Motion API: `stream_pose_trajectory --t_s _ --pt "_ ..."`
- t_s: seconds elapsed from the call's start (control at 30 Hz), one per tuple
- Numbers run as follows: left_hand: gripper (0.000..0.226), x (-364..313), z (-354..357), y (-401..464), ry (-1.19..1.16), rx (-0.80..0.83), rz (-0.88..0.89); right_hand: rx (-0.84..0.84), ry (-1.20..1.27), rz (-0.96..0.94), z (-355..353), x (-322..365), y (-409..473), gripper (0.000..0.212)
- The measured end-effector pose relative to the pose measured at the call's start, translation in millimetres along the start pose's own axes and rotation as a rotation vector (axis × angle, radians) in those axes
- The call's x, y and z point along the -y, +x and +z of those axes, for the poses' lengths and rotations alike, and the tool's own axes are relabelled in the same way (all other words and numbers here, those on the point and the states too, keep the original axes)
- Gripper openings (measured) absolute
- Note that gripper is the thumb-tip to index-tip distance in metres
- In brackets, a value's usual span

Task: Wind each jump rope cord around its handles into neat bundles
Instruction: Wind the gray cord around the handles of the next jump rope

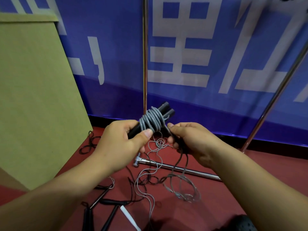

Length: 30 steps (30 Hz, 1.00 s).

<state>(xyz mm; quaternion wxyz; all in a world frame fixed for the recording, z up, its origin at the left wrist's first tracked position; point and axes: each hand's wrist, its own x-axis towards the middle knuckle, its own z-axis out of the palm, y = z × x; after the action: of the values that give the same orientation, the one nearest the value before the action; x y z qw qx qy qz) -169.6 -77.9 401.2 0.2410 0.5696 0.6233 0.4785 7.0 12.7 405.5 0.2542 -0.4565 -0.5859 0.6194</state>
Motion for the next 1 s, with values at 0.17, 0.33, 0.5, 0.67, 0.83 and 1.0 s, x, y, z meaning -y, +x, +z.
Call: stream_pose_trajectory --t_s 0.17,0.33,0.5,0.67,0.83,1.0 --pt "0.024 7.5 -4.9 8.7 0.036 -0.1 -0.086 -0.044 -0.048 -0.012 0.6 -2.9 1.8 0.026" --pt "0.026 13.6 -7.9 14.0 0.1 -0.118 -0.164 -0.119 -0.162 -0.07 0.9 -6.7 2.9 0.027" --pt "0.026 16.1 -5.9 15.9 0.142 -0.111 -0.188 -0.139 -0.28 -0.086 0.4 -7.0 2.3 0.03" --pt "0.025 17.9 -9.7 18.6 0.195 -0.109 -0.223 -0.074 -0.369 -0.154 -0.1 -6.0 -7.9 0.026" --pt "0.027 19.7 -10.2 19.8 0.218 -0.065 -0.236 -0.096 -0.479 -0.199 -4.4 -2.0 -16.6 0.025" --pt "0.026 19.4 -10.5 22.3 0.191 0.097 -0.338 -0.179 -0.688 -0.308 -4.9 1.0 -24.5 0.033"
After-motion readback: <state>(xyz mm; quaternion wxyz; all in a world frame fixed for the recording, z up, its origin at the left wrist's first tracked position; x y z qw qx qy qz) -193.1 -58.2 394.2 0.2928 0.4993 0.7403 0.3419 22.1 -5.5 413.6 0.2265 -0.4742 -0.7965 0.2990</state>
